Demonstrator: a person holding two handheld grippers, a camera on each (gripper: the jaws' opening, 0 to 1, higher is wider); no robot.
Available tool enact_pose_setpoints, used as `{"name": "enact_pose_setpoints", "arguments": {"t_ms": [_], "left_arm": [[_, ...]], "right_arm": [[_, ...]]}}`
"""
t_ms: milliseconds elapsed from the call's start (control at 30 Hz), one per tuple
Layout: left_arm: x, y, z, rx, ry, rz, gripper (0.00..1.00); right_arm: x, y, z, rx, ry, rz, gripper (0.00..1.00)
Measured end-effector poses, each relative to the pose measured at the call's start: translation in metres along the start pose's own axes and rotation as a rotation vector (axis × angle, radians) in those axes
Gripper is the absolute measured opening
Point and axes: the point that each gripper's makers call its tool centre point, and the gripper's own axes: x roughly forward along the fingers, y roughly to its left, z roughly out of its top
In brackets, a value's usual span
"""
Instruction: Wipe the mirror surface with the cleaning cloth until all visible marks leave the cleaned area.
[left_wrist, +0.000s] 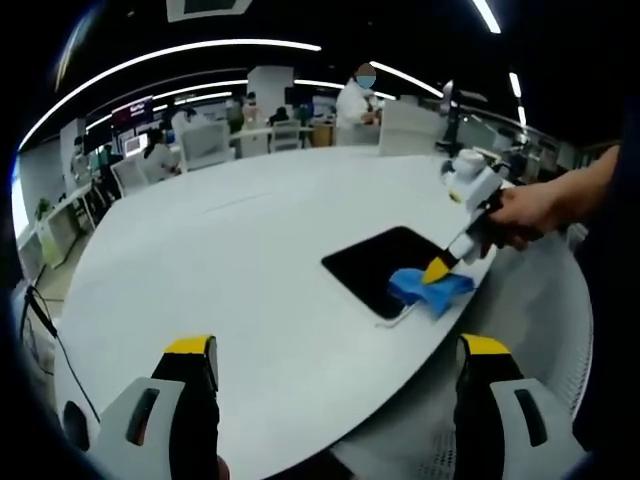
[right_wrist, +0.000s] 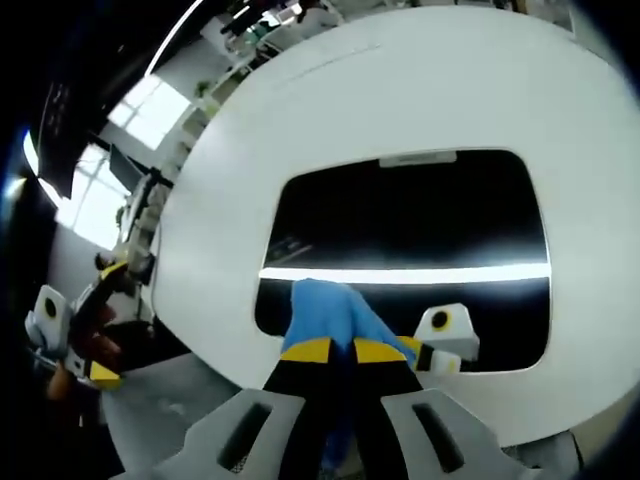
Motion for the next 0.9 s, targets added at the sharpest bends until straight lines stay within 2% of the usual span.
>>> {"name": "enact_pose_setpoints", "arguments": {"t_ms": [267,533,900], "left_arm": [[-0.004,0.005,0.004,0.018,-0.001,0.018,0.99],[-0.007,0.006,0.006,-0.002,-0.012,0.029,0.99],[-0.011,0.001,-0.004,-0.023,-0.005,0.039,0.99]], "right_arm": [[0.002,-0.002,0.008,-0.023,-0.001,-0.005,0.01],[0.006,-0.004,0.019,-0.038,-0.003,-0.008,0.01],[0.012,-0.008,0.039,-0.06,-0.008,-0.018,0.01]]}}
